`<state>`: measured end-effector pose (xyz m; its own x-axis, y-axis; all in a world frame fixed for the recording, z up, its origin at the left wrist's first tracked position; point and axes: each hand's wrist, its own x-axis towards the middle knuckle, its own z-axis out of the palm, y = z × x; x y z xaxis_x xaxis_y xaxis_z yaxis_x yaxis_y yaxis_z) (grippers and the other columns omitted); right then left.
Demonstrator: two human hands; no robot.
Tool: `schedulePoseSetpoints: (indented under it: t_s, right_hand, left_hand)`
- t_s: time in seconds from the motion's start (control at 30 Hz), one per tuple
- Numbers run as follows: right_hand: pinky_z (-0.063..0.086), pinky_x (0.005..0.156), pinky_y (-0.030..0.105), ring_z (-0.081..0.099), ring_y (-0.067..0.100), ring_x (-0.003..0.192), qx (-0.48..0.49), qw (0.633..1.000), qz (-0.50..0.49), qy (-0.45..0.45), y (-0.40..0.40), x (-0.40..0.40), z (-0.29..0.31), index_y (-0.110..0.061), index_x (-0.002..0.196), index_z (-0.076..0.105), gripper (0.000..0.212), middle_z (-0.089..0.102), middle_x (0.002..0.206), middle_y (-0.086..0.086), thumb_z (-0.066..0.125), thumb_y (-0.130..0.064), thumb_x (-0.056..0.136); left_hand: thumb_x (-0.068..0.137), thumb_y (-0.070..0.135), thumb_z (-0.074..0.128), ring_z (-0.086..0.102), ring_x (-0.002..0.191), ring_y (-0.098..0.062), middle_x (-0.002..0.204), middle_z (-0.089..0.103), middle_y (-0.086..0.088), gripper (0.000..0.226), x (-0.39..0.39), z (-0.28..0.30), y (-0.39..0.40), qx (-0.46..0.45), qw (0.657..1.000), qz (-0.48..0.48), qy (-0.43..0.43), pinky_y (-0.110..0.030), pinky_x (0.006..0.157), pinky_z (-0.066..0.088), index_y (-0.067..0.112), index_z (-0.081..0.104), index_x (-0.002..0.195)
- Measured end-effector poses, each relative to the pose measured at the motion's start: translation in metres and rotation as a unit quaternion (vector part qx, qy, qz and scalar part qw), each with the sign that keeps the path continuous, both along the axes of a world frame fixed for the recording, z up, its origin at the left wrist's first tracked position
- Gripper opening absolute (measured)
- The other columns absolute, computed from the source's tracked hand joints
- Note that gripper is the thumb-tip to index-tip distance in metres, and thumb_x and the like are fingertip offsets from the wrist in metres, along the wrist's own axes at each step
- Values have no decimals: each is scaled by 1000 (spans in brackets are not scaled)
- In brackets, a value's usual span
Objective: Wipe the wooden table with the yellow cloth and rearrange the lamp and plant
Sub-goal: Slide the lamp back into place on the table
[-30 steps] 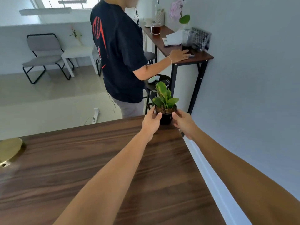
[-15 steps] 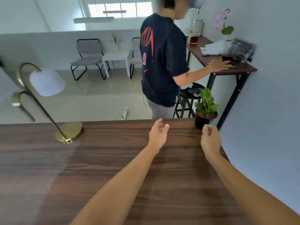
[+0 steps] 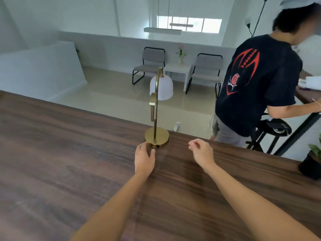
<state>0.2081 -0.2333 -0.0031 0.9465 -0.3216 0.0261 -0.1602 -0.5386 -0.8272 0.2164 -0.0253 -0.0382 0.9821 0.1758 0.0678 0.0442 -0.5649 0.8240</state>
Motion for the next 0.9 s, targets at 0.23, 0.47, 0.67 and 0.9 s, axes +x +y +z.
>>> schedulePoseSetpoints:
  t_s: [0.23,0.47,0.67,0.9]
  right_hand:
    - [37,94,27,54,22,121,-108,986,115,47,62,83,0,-14,129,60,33,62,132,6,42,-19,103]
    - [16,121,46,12,26,150,-292,906,278,128,70,124,-30,-19,154,21,50,11,164,1,30,-29,106]
    - [17,119,35,19,25,148,-282,925,239,94,54,87,-32,-16,153,24,50,13,164,5,33,-27,105]
    - [17,118,30,18,22,147,-301,926,219,60,42,3,-32,-18,153,27,49,22,161,4,33,-28,105]
  left_hand:
    - [93,46,44,9,146,-21,159,13,-7,73,36,-21,5,155,984,-78,31,-43,117,2,12,11,150]
    - [89,64,32,7,147,-21,160,9,-10,87,43,-33,1,233,969,-77,11,-46,117,5,9,5,150]
    - [86,71,24,6,147,-24,158,19,-3,85,65,-21,12,292,950,-112,18,-54,115,-2,16,14,150]
    - [88,67,29,1,147,-27,158,18,7,71,71,-17,29,242,942,-223,55,-62,111,-10,36,10,149]
